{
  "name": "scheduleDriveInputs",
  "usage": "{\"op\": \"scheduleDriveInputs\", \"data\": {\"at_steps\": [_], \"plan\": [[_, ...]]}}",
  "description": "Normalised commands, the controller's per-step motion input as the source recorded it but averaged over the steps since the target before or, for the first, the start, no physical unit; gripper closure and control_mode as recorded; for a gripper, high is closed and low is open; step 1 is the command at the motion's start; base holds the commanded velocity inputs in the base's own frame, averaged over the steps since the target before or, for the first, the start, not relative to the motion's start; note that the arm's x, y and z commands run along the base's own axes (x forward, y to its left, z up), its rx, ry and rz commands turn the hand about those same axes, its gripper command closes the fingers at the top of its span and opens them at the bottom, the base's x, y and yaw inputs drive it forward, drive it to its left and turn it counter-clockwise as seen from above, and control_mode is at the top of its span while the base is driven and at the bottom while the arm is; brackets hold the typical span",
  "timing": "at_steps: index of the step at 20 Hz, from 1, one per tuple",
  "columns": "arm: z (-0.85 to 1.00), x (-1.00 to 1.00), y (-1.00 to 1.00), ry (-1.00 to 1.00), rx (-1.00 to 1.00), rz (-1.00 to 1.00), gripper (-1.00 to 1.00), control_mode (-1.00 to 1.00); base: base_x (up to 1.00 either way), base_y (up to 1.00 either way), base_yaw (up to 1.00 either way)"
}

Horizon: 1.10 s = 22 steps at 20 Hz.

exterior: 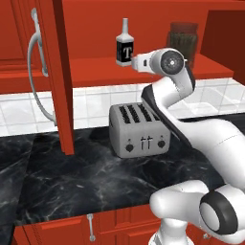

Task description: Pick the candle and jar from the dining table and place them in the open cabinet. Close the cabinet after placing the objects.

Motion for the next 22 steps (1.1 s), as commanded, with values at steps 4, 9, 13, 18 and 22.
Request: {"op": "scheduleDriveInputs", "data": {"at_steps": [4,9,13,18,22], "plan": [[-0.02,0.21,-0.02,0.00,0.01,0.00,1.00,-1.00,0.00,0.00,0.00],[-0.04,0.14,-0.06,0.00,0.05,0.00,1.00,-1.00,0.00,0.00,0.00],[-0.15,0.27,-0.05,0.00,0.03,0.00,1.00,-1.00,0.00,0.00,0.00],[-0.22,0.34,0.00,0.00,0.00,0.00,1.00,-1.00,0.00,0.00,0.00],[-0.18,0.38,0.00,0.00,0.00,0.00,1.00,-1.00,0.00,0.00,0.00]]}}
